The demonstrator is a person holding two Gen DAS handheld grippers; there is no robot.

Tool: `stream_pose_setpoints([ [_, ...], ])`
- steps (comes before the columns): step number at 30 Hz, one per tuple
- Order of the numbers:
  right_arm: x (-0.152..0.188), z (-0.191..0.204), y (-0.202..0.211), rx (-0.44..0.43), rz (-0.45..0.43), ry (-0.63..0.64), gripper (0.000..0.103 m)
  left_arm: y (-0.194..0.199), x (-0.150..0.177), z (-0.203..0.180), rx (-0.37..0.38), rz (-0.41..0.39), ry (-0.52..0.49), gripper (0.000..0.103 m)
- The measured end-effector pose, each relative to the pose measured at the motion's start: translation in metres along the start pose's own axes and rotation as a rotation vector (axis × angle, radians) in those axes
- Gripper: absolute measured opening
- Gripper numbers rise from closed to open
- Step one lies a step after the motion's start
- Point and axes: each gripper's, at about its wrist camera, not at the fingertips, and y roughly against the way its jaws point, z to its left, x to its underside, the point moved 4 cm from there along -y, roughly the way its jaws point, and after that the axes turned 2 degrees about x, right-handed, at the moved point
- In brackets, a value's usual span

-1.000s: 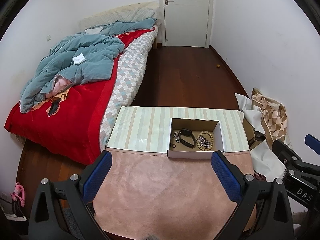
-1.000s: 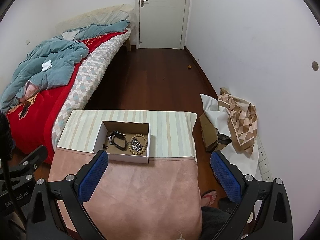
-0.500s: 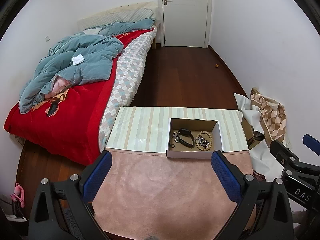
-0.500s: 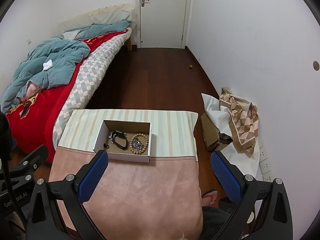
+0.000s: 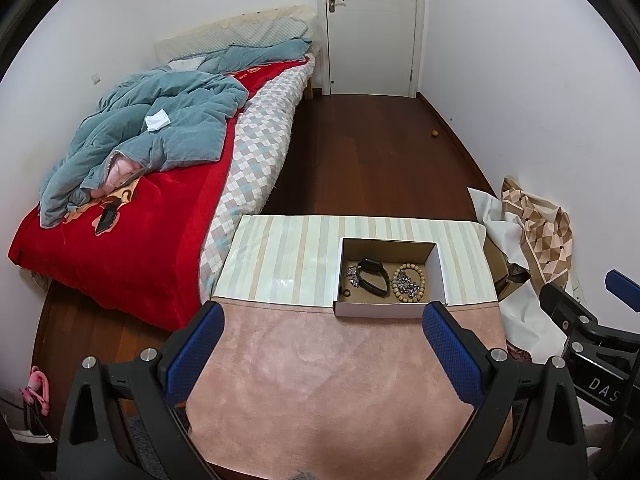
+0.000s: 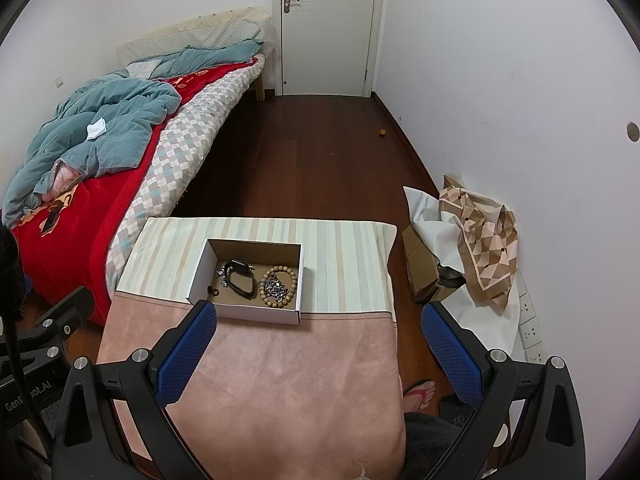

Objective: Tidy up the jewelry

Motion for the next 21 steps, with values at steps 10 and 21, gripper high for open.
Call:
stream_pose_setpoints([
  [10, 0.0012, -0.0008, 0.0022, -0.008, -0.006, 0.003, 0.103, 0.0009, -0.0015, 0.0011, 0.001, -0.005, 0.001, 0.101],
  [21, -0.0032, -0.003, 0.0043, -0.015, -0.008, 0.005, 0.103, 0.0077, -0.0075, 0.0015, -0.016, -0.033, 0.007, 0.101],
])
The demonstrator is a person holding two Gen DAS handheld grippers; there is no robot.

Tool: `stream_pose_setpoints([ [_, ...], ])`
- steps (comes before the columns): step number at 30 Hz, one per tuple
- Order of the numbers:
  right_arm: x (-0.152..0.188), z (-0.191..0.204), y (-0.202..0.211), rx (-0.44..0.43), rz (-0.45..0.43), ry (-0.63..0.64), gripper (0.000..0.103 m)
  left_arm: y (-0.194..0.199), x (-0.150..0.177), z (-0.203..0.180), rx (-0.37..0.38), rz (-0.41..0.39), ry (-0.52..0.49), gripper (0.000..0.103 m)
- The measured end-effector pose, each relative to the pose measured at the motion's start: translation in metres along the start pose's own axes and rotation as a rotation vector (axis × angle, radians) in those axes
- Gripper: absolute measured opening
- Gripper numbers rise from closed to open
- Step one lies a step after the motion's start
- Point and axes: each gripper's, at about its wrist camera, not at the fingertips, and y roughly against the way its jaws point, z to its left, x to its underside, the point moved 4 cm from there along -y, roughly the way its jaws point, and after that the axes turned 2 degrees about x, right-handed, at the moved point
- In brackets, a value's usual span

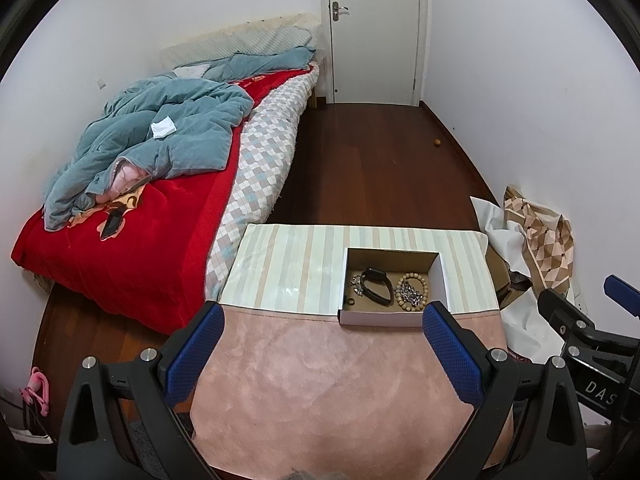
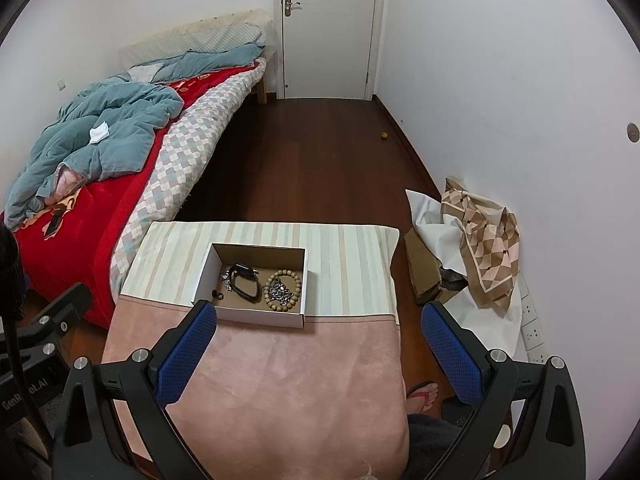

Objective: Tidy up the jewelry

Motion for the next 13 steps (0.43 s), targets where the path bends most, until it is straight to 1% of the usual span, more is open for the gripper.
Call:
stream_pose_setpoints([
  [13, -0.0025, 0.0015, 0.0015, 0.001, -0.003, 0.0, 0.103, 0.0028, -0.0014, 0.0022, -0.004, -0.013, 0.003, 0.102],
])
